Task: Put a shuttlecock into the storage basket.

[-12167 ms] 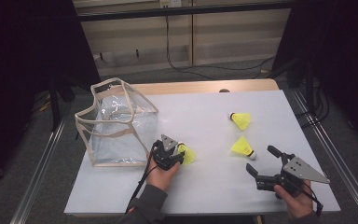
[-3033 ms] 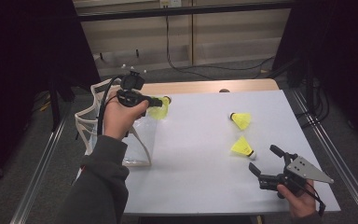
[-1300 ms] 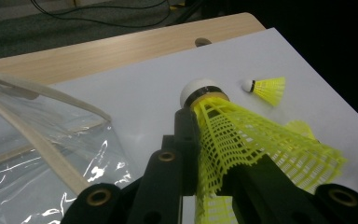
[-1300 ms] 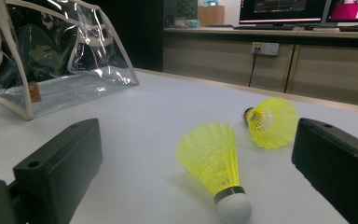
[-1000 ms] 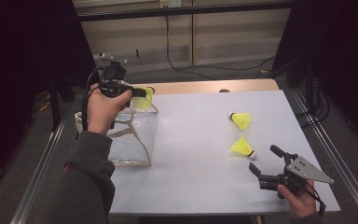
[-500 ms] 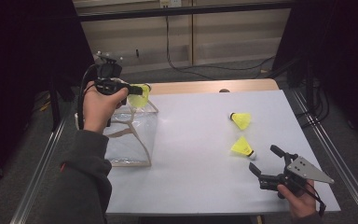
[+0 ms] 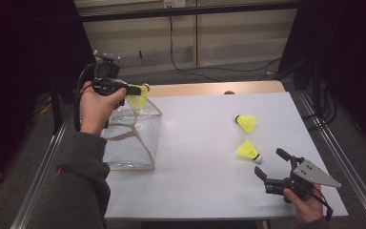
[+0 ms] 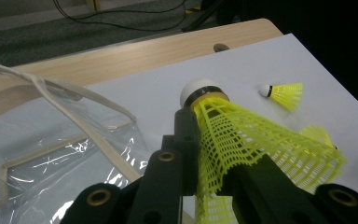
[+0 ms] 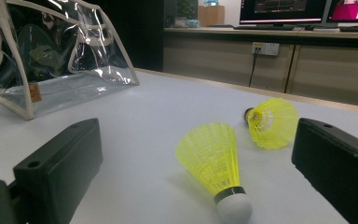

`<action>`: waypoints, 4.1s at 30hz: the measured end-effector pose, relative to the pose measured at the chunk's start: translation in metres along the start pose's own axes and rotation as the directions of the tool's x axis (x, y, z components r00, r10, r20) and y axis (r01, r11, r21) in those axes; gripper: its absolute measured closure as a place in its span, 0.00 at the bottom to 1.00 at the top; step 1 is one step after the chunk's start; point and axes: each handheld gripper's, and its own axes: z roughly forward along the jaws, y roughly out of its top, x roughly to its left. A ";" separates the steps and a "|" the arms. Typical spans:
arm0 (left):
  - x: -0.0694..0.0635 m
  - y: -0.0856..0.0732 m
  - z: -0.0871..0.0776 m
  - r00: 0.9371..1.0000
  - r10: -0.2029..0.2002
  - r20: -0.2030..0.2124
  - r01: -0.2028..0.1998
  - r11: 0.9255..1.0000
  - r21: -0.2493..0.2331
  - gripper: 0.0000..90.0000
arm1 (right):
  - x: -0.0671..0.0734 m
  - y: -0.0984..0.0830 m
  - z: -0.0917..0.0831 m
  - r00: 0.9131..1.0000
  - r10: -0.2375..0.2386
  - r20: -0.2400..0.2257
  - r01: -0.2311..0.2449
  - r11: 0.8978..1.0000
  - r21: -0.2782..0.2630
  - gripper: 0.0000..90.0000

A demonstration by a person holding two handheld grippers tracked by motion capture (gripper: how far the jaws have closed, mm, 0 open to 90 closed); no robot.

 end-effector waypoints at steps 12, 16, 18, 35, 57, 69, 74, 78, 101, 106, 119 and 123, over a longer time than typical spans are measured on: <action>0.008 0.002 -0.005 1.000 -0.010 -0.018 0.010 1.000 -0.005 0.94 | 0.000 0.000 -0.001 1.000 0.001 0.002 -0.001 1.000 -0.001 0.02; 0.011 0.002 -0.006 1.000 -0.014 -0.024 0.014 1.000 -0.004 0.94 | 0.000 0.000 0.000 1.000 -0.001 0.002 0.001 1.000 0.000 0.02; 0.012 0.002 -0.006 1.000 -0.013 -0.026 0.013 1.000 -0.006 0.94 | 0.000 0.000 0.000 1.000 -0.001 0.002 0.001 1.000 0.000 0.02; 0.027 0.000 -0.009 0.997 -0.036 -0.068 0.036 0.999 -0.002 0.94 | 0.000 0.000 -0.001 1.000 -0.006 0.001 0.006 1.000 0.000 0.02; 0.044 -0.007 -0.010 0.992 -0.054 -0.112 0.054 0.999 -0.005 0.93 | 0.000 0.000 -0.002 1.000 -0.008 0.005 0.008 1.000 0.000 0.02; 0.049 -0.010 -0.010 0.990 -0.061 -0.128 0.062 0.998 0.000 0.93 | 0.000 0.000 -0.002 1.000 -0.005 0.005 0.005 1.000 0.000 0.02; 0.052 -0.011 -0.010 0.989 -0.061 -0.133 0.063 0.998 0.006 0.93 | 0.000 0.000 -0.001 1.000 -0.005 0.003 0.005 1.000 0.001 0.02; 0.053 -0.012 -0.009 0.988 -0.075 -0.134 0.075 0.997 -0.004 0.93 | 0.000 0.000 -0.001 1.000 -0.006 0.004 0.006 1.000 0.000 0.02; 0.061 -0.016 -0.006 0.983 -0.085 -0.162 0.087 0.996 0.008 0.93 | -0.001 0.000 -0.002 1.000 -0.004 0.004 0.004 1.000 0.001 0.02; 0.063 -0.018 -0.004 0.979 -0.094 -0.179 0.096 0.995 0.005 0.93 | 0.000 0.000 -0.002 1.000 -0.005 0.003 0.005 1.000 -0.002 0.02; 0.069 -0.018 0.006 0.974 -0.110 -0.199 0.116 0.993 0.016 0.93 | -0.001 0.000 -0.002 1.000 -0.005 0.002 0.005 1.000 -0.002 0.02; 0.070 -0.017 0.010 0.974 -0.109 -0.198 0.115 0.993 0.021 0.93 | -0.001 0.000 -0.002 1.000 -0.002 0.001 0.002 1.000 -0.001 0.02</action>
